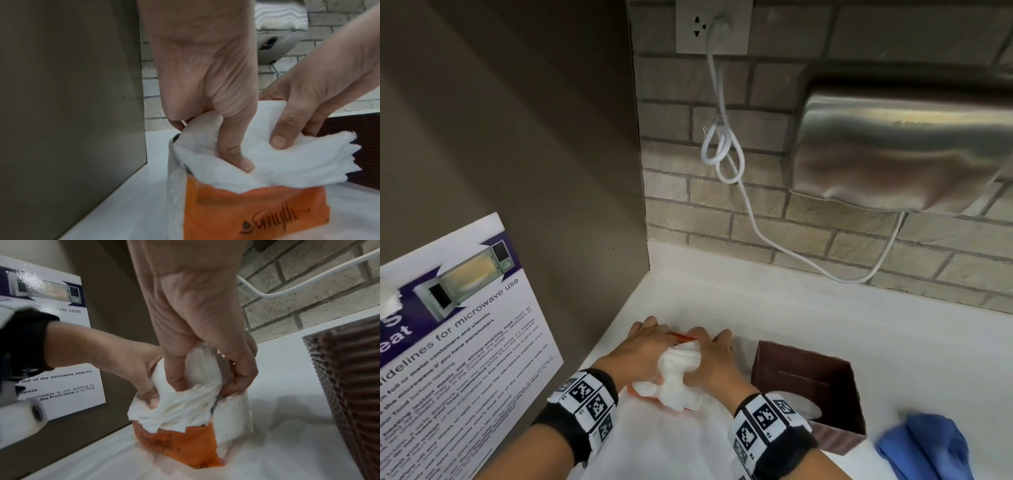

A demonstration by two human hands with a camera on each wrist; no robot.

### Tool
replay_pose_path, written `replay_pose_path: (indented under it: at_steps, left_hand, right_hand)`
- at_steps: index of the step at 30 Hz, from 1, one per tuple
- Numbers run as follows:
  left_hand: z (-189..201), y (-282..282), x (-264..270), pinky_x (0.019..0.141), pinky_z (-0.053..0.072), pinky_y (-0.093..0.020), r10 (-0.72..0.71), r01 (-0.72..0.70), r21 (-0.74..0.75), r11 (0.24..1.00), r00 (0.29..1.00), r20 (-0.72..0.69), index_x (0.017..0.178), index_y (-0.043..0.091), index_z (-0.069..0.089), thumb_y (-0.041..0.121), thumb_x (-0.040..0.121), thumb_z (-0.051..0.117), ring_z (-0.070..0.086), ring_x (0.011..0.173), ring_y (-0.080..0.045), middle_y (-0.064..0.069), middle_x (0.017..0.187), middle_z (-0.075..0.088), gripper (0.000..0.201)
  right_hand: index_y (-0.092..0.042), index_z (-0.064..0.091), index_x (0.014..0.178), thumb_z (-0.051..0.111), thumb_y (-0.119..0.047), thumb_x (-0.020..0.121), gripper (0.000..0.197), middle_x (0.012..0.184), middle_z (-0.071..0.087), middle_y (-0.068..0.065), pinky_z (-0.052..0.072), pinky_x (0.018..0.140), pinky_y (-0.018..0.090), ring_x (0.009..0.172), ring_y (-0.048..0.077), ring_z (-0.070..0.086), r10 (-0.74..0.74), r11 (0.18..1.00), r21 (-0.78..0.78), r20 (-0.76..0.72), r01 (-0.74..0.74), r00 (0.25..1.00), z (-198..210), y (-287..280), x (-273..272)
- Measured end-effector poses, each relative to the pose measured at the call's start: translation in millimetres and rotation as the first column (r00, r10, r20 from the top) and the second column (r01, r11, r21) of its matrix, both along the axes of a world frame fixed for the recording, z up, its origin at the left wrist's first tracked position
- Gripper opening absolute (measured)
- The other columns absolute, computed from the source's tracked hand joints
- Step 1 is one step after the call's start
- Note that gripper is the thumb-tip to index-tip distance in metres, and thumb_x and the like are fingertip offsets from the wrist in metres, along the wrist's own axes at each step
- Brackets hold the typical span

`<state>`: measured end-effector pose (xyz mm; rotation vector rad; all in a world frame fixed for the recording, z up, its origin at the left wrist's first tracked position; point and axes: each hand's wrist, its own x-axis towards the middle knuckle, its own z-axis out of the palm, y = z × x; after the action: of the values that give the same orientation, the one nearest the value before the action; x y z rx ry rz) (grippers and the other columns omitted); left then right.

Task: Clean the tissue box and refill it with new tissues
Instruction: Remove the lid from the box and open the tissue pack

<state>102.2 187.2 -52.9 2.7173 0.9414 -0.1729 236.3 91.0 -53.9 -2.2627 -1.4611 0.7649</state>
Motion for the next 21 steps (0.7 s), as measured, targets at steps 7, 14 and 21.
replay_pose_path:
  at_steps: [7,14,21]
  left_hand:
    - [-0.3,4.9,-12.0,0.097,0.039,-0.027,0.089,-0.075,-0.178,0.981,0.993,0.075,0.120,0.039,0.053,0.022,0.060,0.081,0.040,0.111,-0.016,0.008,0.117,0.049,0.068]
    - [9.1,10.3,-22.2,0.088,0.052,-0.030,0.176,-0.141,-0.271,0.952,0.978,0.111,0.119,0.039,0.055,0.031,0.053,0.086,0.055,0.103,-0.014,0.008,0.108,0.056,0.074]
    - [18.6,11.4,-32.3,0.070,0.041,-0.005,0.281,-0.177,-0.394,0.902,0.933,0.224,0.116,0.023,0.064,0.021,0.065,0.089,0.056,0.095,-0.006,0.017,0.100,0.057,0.057]
  right_hand:
    - [-0.021,0.050,0.123,0.071,-0.022,0.074,0.053,0.125,0.026,0.005,0.043,0.093,0.027,0.114,0.028,0.035,0.075,0.997,0.001,0.049,-0.075,0.996,5.7,-5.2,-3.9]
    - [-0.023,0.049,0.118,0.072,-0.036,0.071,0.054,0.103,0.051,-0.003,0.039,0.081,0.031,0.110,0.024,0.042,0.104,0.994,0.036,0.063,-0.106,0.993,15.0,-10.3,0.9]
    - [-0.023,0.053,0.127,0.073,-0.034,0.076,0.056,0.120,0.061,0.001,0.043,0.085,0.025,0.112,0.020,0.054,0.066,0.996,0.061,-0.041,-0.064,0.997,14.7,-15.2,11.0]
